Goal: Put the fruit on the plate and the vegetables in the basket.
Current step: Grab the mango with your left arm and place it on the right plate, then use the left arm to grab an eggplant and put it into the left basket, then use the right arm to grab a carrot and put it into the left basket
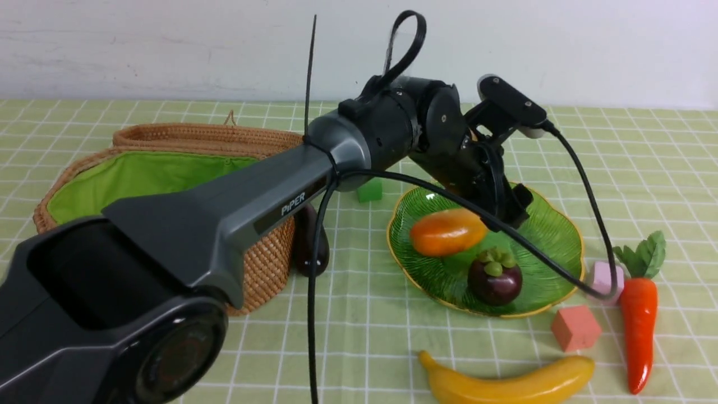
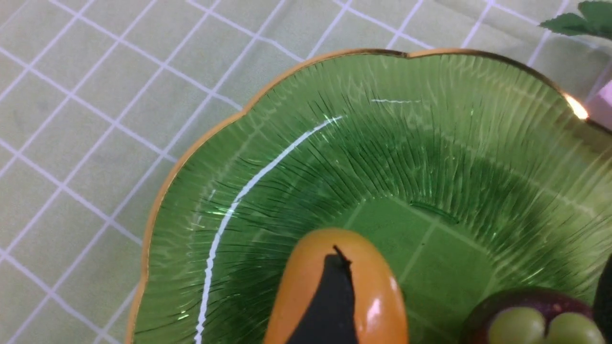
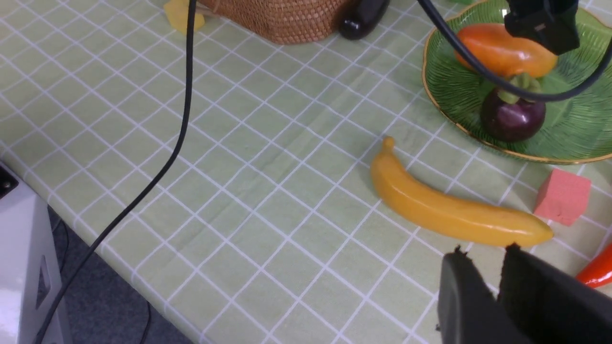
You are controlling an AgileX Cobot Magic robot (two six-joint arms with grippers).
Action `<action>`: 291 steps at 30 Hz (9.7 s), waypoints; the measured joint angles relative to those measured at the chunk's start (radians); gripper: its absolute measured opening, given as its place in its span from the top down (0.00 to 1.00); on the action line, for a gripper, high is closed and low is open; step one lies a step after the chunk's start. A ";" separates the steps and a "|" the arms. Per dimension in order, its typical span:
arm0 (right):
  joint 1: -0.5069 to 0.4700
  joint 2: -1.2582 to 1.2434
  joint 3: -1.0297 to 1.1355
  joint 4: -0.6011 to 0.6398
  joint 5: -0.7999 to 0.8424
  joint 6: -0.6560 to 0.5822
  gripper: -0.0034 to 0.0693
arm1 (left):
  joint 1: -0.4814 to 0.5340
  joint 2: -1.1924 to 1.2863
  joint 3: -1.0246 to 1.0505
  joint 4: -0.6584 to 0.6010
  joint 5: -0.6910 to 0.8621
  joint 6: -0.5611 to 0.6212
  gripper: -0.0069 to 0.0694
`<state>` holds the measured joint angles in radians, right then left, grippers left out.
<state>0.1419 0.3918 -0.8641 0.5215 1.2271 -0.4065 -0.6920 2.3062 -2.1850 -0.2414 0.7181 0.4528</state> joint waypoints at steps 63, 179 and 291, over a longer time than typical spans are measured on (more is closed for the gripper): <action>0.000 0.000 0.000 0.003 0.039 -0.003 0.78 | 0.041 0.024 0.175 0.780 0.429 -0.909 0.24; 0.000 -0.036 0.000 0.014 0.038 -0.024 0.76 | 0.444 -0.551 0.583 0.471 0.398 -0.110 0.42; 0.595 1.697 -1.258 -0.162 -0.590 -0.086 0.46 | -0.039 -1.957 1.505 0.970 0.048 -1.315 0.93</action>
<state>0.7366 2.0892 -2.1225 0.3595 0.6368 -0.4927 -0.7306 0.3489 -0.6796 0.7289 0.7657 -0.8626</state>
